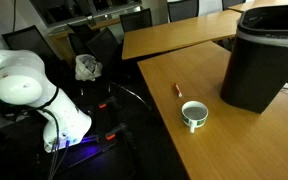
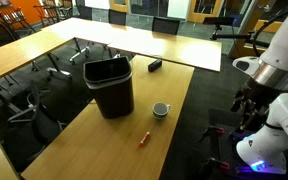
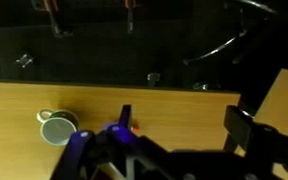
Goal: Move the mug forward slightly
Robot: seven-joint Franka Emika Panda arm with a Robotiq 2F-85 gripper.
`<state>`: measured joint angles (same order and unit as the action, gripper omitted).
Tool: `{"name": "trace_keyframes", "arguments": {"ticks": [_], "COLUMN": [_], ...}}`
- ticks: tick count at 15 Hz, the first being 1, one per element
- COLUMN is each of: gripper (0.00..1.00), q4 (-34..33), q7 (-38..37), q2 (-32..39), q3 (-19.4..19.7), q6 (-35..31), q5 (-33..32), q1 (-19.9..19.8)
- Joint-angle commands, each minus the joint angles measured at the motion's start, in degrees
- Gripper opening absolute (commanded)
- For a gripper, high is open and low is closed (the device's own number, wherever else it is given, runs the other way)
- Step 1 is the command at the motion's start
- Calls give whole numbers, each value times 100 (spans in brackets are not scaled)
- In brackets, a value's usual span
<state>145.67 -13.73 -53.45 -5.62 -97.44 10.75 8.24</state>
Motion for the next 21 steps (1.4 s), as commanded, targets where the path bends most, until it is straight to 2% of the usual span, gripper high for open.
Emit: {"name": "trace_keyframes", "arguments": {"ticks": [1,5,7,9,12,16,19,21], "gripper": [100,100,100,100,100,100,100,100], "q4": [-23,-22,46,204,460,456,297,209], "q7": [122,143,229,437,1310,2809,3474,3433], "q2": [-7,26,161,484,1303,2722,3659,4148], "q3": [-122,-110,-80,-1,210,749,959,970], "q6": [44,3,-366,-1020,-2118,-2984,-3353,-3657], "q5": [108,108,44,-31,-468,-1225,-1917,-2522], "q1": [-195,-201,-287,-368,-476,-559,-738,-959]}}
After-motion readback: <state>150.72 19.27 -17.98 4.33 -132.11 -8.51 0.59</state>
